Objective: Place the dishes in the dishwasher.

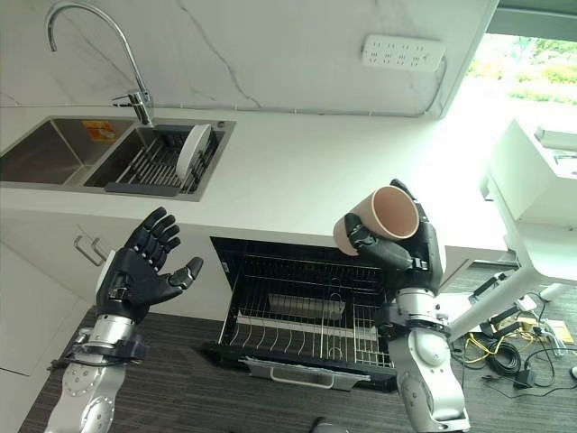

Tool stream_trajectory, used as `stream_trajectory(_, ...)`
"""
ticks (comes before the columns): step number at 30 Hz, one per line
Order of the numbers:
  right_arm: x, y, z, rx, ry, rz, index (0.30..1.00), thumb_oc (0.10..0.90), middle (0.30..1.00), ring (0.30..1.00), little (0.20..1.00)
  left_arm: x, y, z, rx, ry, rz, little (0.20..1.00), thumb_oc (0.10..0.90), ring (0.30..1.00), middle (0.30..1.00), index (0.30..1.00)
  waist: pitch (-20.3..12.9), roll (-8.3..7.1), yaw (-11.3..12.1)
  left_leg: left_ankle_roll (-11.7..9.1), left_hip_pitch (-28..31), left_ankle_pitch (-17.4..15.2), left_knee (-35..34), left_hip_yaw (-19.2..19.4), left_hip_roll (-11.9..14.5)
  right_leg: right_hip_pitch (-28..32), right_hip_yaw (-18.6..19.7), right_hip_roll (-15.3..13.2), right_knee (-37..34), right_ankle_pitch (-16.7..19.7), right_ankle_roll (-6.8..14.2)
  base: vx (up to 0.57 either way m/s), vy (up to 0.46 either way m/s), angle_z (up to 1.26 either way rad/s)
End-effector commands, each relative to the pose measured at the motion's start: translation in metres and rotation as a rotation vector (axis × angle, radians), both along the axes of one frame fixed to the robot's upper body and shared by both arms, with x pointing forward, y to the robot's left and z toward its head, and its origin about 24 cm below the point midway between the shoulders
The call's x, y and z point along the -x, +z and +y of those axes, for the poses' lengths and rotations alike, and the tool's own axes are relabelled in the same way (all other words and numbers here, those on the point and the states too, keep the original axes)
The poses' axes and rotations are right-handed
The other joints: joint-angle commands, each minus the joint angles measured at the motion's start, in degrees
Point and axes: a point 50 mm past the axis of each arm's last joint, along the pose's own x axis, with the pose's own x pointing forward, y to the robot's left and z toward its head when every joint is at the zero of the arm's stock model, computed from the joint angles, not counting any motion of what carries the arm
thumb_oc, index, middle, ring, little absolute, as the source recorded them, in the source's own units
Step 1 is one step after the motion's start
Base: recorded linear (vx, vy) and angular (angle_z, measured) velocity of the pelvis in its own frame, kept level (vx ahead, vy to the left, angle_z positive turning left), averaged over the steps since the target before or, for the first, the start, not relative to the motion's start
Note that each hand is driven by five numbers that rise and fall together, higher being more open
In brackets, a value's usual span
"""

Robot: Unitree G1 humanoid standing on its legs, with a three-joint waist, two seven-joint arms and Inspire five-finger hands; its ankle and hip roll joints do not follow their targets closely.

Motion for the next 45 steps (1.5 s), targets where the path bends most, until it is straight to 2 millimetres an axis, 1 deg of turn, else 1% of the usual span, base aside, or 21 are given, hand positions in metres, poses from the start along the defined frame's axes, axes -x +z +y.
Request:
stream_trajectory(1,0.004,0.053,0.008,0.080,0.162,-0.244,0.300,0.400,0.300,0.300,0.300,-0.009,0.049,-0.009,-0.180,-0.156,-0.186,0.900,0.800,0.900,0.900,0.900,-2.0,-1.07,-1.7,-0.6,-0.8,-3.7,4.7,-0.7,2.7,4.8,1.8,-2.8,-2.9,-0.6,6.3,0.00,0.000,0.00)
stream_trajectory(2,0.005,0.049,0.007,0.106,0.186,-0.215,0.300,0.400,0.300,0.300,0.300,-0.009,0.044,-0.008,-0.238,-0.206,-0.116,0.900,0.800,0.900,0.900,0.900,-1.9,-1.04,-2.0,-0.6,-0.8,-3.7,4.7,-0.4,2.8,4.7,1.8,-2.9,-2.9,-0.5,6.5,0.00,0.000,0.00)
stream_trajectory(3,0.007,0.046,0.006,0.153,0.238,-0.171,0.300,0.400,0.300,0.300,0.300,-0.007,0.035,-0.007,-0.367,-0.289,-0.005,0.900,0.800,0.900,0.900,0.900,-1.6,-0.76,-2.6,-0.8,-0.9,-3.4,4.7,-0.1,3.0,4.5,1.9,-2.9,-2.9,-0.3,6.7,-0.04,0.022,-0.03)
stream_trajectory(5,0.008,0.044,0.002,0.203,0.298,-0.106,0.300,0.400,0.300,0.300,0.300,-0.006,0.036,-0.001,-0.515,-0.316,0.040,0.900,0.800,0.900,0.900,0.900,-1.1,-0.54,-3.3,-0.8,-0.9,-3.2,4.7,0.5,3.3,4.1,2.1,-2.8,-2.9,-0.1,6.9,-0.05,0.023,-0.07)
stream_trajectory(8,0.010,0.042,-0.004,0.253,0.336,-0.050,0.300,0.400,0.300,0.300,0.300,-0.006,0.037,0.004,-0.587,-0.364,0.102,0.900,0.800,0.900,0.900,0.900,-0.5,-0.61,-4.1,-0.9,-1.0,-2.9,4.7,1.1,3.6,3.7,2.7,-2.5,-2.9,0.1,7.1,-0.03,0.004,-0.18)
stream_trajectory(12,0.008,0.039,-0.007,0.301,0.361,0.003,0.300,0.400,0.300,0.300,0.300,-0.011,0.034,0.002,-0.689,-0.392,0.154,0.900,0.800,0.900,0.900,0.900,0.2,-0.60,-5.4,-1.1,-1.1,-2.7,4.7,1.6,4.1,3.0,3.9,-2.0,-2.9,0.3,7.2,-0.01,-0.005,-0.10)
stream_trajectory(16,0.005,0.043,-0.007,0.340,0.371,0.015,0.300,0.400,0.300,0.300,0.300,-0.015,0.036,-0.002,-0.720,-0.417,0.166,0.900,0.800,0.900,0.900,0.900,1.5,-0.58,-6.0,-1.2,-1.7,-2.3,4.7,1.9,4.4,2.1,4.8,-1.6,-2.9,0.7,7.3,-0.06,0.000,-0.09)
stream_trajectory(17,-0.001,0.046,-0.006,0.362,0.364,0.009,0.300,0.400,0.300,0.300,0.300,-0.022,0.037,-0.007,-0.755,-0.427,0.176,0.900,0.800,0.900,0.900,0.900,3.1,-0.40,-6.5,-1.3,-3.2,-1.9,4.7,2.0,4.7,0.2,5.6,-1.4,-2.9,1.2,7.2,-0.22,0.007,-0.17)
stream_trajectory(20,-0.008,0.053,-0.004,0.391,0.347,-0.017,0.300,0.400,0.300,0.300,0.300,-0.031,0.044,-0.010,-0.786,-0.420,0.169,0.900,0.800,0.900,0.900,0.900,4.9,-0.12,-6.9,-1.3,-5.3,-1.3,4.7,1.8,4.8,-2.1,6.3,-1.2,-2.9,1.9,7.0,-0.20,0.011,-0.15)
stream_trajectory(21,-0.012,0.059,-0.004,0.411,0.342,-0.039,0.300,0.400,0.300,0.300,0.300,-0.037,0.051,-0.011,-0.797,-0.409,0.151,0.900,0.800,0.900,0.900,0.900,6.1,0.02,-7.1,-1.4,-6.2,-1.0,4.7,1.8,4.8,-3.0,6.7,-1.1,-2.9,2.2,6.9,-0.18,0.018,-0.19)
stream_trajectory(25,-0.024,0.077,0.004,0.469,0.341,-0.109,0.300,0.400,0.300,0.300,0.300,-0.055,0.061,-0.019,-0.867,-0.380,0.116,0.900,0.800,0.900,0.900,0.900,9.2,0.29,-7.7,-1.5,-8.1,-0.6,4.7,1.7,4.6,-5.1,7.3,-1.1,-2.9,2.8,6.5,-0.16,0.020,-0.08)
stream_trajectory(28,-0.027,0.082,0.006,0.489,0.345,-0.133,0.300,0.400,0.300,0.300,0.300,-0.061,0.063,-0.022,-0.908,-0.383,0.123,0.900,0.800,0.900,0.900,0.900,9.9,0.35,-7.8,-1.5,-8.5,-0.6,4.7,1.6,4.4,-5.5,7.3,-1.1,-2.9,2.8,6.4,-0.04,0.003,-0.06)
stream_trajectory(32,-0.027,0.087,0.008,0.508,0.343,-0.154,0.300,0.400,0.300,0.300,0.300,-0.065,0.059,-0.025,-0.982,-0.410,0.164,0.900,0.800,0.900,0.900,0.900,9.9,0.34,-7.9,-1.6,-8.7,-0.7,4.7,1.6,4.4,-5.7,7.2,-1.2,-2.9,2.8,6.4,0.00,0.000,0.00)
stream_trajectory(34,-0.029,0.090,0.008,0.528,0.341,-0.165,0.300,0.400,0.300,0.300,0.300,-0.067,0.054,-0.028,-1.018,-0.448,0.205,0.900,0.800,0.900,0.900,0.900,9.9,0.30,-8.0,-1.7,-8.7,-0.8,4.7,1.5,4.4,-5.8,7.2,-1.2,-2.9,2.8,6.4,0.00,-0.001,0.02)
stream_trajectory(35,-0.030,0.093,0.008,0.549,0.343,-0.173,0.300,0.400,0.300,0.300,0.300,-0.068,0.047,-0.028,-1.066,-0.483,0.265,0.900,0.800,0.900,0.900,0.900,9.7,0.38,-7.9,-1.7,-8.7,-0.9,4.7,1.5,4.3,-5.8,7.1,-1.1,-2.9,2.7,6.3,0.01,-0.002,0.03)
stream_trajectory(38,-0.033,0.097,0.008,0.589,0.346,-0.174,0.300,0.400,0.300,0.300,0.300,-0.067,0.035,-0.027,-1.103,-0.571,0.397,0.900,0.800,0.900,0.900,0.900,9.4,0.31,-7.9,-1.8,-8.4,-1.0,4.7,1.5,4.3,-5.5,7.1,-1.1,-2.9,2.6,6.3,0.01,0.000,0.01)
stream_trajectory(40,-0.034,0.099,0.008,0.604,0.342,-0.171,0.300,0.400,0.300,0.300,0.300,-0.066,0.030,-0.026,-1.123,-0.603,0.456,0.900,0.800,0.900,0.900,0.900,9.2,0.27,-7.7,-1.8,-8.3,-1.1,4.7,1.6,4.3,-5.4,6.9,-1.1,-2.9,2.5,6.3,0.00,0.000,0.00)
stream_trajectory(41,-0.037,0.103,0.009,0.630,0.343,-0.176,0.300,0.400,0.300,0.300,0.300,-0.065,0.022,-0.024,-1.160,-0.638,0.527,0.900,0.800,0.900,0.900,0.900,9.1,0.30,-7.6,-1.8,-8.1,-1.2,4.7,1.6,4.3,-5.2,6.8,-1.0,-2.9,2.4,6.2,0.03,-0.021,0.02)
stream_trajectory(42,-0.039,0.106,0.010,0.636,0.341,-0.177,0.300,0.400,0.300,0.300,0.300,-0.062,0.014,-0.023,-1.121,-0.713,0.624,0.900,0.800,0.900,0.900,0.900,9.1,0.21,-7.5,-1.8,-8.0,-1.3,4.7,1.6,4.2,-5.0,6.8,-1.1,-2.9,2.3,6.2,0.00,0.000,0.00)
stream_trajectory(44,-0.042,0.106,0.009,0.633,0.331,-0.177,0.300,0.400,0.300,0.300,0.300,-0.053,-0.005,-0.030,-1.027,-0.831,0.762,0.900,0.800,0.900,0.900,0.900,9.1,0.20,-7.4,-1.7,-7.7,-1.4,4.7,1.6,4.2,-4.8,6.8,-1.0,-2.9,2.3,6.1,0.00,0.000,0.00)
stream_trajectory(45,-0.043,0.106,0.009,0.633,0.330,-0.176,0.300,0.400,0.300,0.300,0.300,-0.051,-0.009,-0.031,-1.030,-0.849,0.782,0.900,0.800,0.900,0.900,0.900,9.1,0.25,-7.4,-1.7,-7.7,-1.5,4.7,1.6,4.2,-4.8,6.8,-1.0,-2.9,2.3,6.1,0.00,0.000,0.00)
